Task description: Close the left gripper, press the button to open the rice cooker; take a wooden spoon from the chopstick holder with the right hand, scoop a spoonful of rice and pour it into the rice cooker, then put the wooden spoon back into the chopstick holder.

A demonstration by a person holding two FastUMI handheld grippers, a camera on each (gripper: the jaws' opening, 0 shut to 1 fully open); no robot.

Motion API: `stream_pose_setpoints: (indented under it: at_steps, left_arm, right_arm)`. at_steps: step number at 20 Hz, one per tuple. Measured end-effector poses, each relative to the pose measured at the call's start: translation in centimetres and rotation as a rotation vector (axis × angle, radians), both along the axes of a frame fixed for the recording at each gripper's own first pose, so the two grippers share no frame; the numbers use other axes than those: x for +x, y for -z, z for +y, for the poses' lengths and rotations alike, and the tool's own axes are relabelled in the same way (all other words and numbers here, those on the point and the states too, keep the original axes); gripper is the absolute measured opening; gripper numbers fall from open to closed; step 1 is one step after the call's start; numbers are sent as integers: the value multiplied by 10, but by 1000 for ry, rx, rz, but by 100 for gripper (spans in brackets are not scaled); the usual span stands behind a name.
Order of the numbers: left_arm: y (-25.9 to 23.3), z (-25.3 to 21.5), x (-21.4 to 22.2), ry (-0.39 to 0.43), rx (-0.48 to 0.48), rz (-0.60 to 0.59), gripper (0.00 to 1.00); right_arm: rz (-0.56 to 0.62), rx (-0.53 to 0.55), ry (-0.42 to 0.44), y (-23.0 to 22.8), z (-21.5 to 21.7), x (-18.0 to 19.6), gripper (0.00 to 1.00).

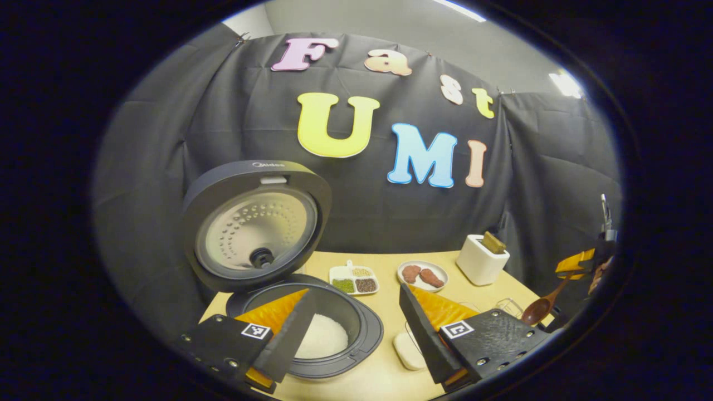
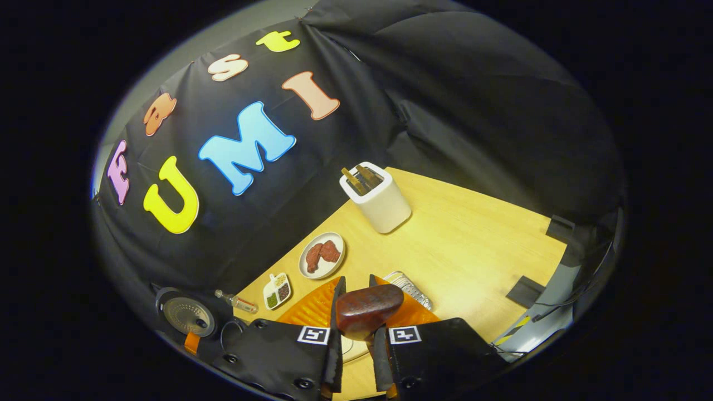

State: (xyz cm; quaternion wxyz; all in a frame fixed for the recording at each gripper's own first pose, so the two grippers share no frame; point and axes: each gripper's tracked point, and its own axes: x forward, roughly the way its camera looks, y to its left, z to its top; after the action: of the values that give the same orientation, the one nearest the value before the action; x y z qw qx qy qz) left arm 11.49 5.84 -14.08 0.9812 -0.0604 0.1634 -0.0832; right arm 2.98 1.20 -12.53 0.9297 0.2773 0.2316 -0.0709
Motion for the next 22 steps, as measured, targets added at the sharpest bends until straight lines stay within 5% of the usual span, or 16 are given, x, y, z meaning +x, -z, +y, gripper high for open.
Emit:
stream_pose_setpoints:
  at_steps: [11, 18, 22]
  left_arm:
    - [13, 62, -15, -89, -21, 22, 94]
    - [19, 101, -32, -168, 37, 22, 94]
    - [24, 113, -41, -198, 40, 31, 94]
  right_arm:
    - [11, -98, -285, -3, 130, 51, 24]
    - [74, -345, -415, 56, 153, 88, 24]
    - [142, -390, -458, 97, 162, 99, 24]
